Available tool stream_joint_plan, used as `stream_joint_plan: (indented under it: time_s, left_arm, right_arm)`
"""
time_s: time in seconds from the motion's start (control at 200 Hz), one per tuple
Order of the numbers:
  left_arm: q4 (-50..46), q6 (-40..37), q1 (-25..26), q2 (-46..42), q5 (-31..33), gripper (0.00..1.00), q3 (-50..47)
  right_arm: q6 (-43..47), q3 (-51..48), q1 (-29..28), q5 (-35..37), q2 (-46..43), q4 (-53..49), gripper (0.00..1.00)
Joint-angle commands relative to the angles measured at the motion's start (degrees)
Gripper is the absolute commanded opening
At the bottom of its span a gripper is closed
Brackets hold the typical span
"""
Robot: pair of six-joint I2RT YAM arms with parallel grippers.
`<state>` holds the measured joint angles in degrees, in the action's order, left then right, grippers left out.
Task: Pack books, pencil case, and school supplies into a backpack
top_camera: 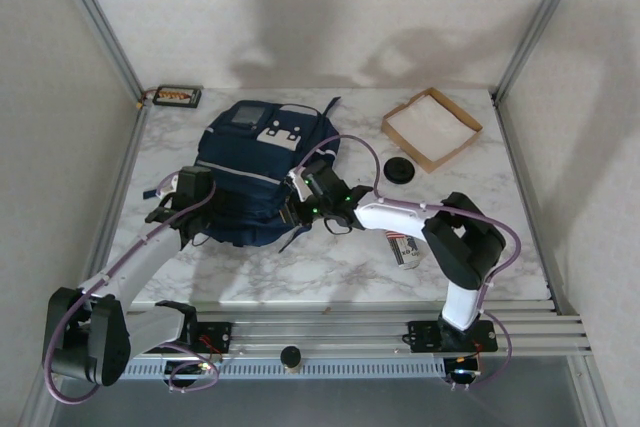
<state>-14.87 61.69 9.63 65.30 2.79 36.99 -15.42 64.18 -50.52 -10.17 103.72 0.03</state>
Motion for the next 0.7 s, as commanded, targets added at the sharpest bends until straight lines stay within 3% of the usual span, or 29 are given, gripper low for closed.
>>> stream_joint_plan:
  time_s: [0.0,0.165,0.31,0.566,0.696]
  left_arm:
    - [2.02,0.53,-0.31,-0.87,-0.06,0.00,1.52]
    - [2.04,0.80,-0.33,-0.79,0.61,0.00,1.07]
    - [1.77,0.71,-0.40,-0.39,1.08,0.00,1.42]
    - [-0.78,0.37,-0.70,-0.07,4.13,0.00,3.24]
    - [-1.77,-0.16,-1.10,0.02,4.84,0.00,4.13]
  right_arm:
    - [-1.68,2.05,0.02,2.74,1.05,2.09,0.35]
    - [-4.11,2.21,0.15,10.00,-0.26,1.21,0.26]
    - [-3.98,0.61,0.20,11.04,-2.64,1.70,0.20]
    - [-2.99,-0.19,1.55,14.33,-4.06,-0.11,0.00]
    - [-2.65,-0.67,3.12,14.26,-4.91,0.40,0.00]
